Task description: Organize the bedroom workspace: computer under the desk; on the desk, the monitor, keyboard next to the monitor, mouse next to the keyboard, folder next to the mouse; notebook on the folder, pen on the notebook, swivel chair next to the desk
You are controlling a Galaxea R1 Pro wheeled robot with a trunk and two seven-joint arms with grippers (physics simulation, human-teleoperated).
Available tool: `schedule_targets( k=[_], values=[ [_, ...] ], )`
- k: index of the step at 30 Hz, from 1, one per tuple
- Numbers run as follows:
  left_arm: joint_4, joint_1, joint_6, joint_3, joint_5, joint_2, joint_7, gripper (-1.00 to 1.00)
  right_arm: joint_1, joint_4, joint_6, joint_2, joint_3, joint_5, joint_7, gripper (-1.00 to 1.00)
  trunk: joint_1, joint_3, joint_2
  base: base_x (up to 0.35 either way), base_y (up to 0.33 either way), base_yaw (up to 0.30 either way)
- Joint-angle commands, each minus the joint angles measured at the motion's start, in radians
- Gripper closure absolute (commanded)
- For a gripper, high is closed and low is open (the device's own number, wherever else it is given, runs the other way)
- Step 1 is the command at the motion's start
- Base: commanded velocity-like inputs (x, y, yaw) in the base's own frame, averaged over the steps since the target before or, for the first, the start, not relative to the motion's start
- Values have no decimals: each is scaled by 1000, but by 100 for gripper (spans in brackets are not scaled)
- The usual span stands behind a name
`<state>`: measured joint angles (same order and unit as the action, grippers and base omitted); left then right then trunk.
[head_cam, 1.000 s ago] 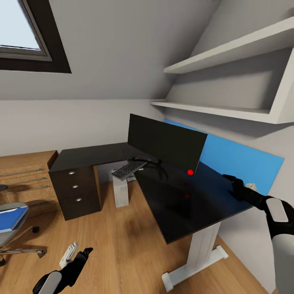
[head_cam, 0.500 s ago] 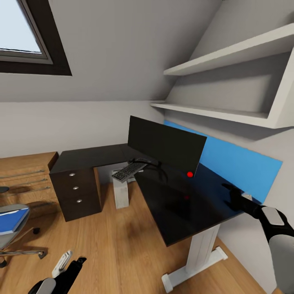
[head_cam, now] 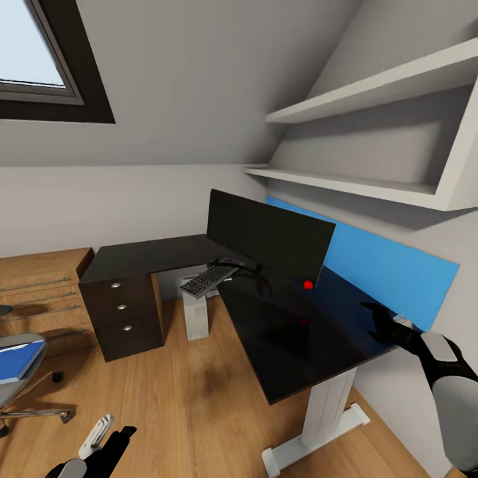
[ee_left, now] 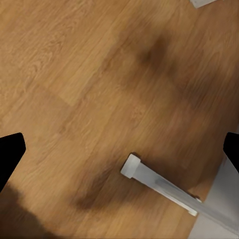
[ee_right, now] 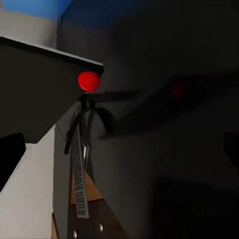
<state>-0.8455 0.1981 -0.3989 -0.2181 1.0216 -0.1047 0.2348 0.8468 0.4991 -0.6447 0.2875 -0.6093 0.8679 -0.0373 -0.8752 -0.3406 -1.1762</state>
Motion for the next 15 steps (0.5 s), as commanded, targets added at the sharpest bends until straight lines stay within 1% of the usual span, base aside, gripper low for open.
schedule_targets(
  k=[1,3,4,9,15],
  values=[
    [-4,-5,1,-5,6,-6,5,-100,7,-2,0,-6,0,-1,-10,-100,0,-1,-1,0,0,0],
    [-6,-17,1,-5,7,-17,6,-100,7,5,11,-18,11,6,-21,-100,0,-1,-1,0,0,0],
    [-6,-20,1,-5,7,-18,6,-100,7,5,17,-20,17,6,-27,-100,0,-1,-1,0,0,0],
    [-6,-20,1,-5,7,-18,6,-100,7,5,18,-20,43,6,-44,-100,0,-1,-1,0,0,0],
    [-6,-20,1,-5,7,-18,6,-100,7,5,18,-20,43,6,-44,-100,0,-1,-1,0,0,0]
  ],
)
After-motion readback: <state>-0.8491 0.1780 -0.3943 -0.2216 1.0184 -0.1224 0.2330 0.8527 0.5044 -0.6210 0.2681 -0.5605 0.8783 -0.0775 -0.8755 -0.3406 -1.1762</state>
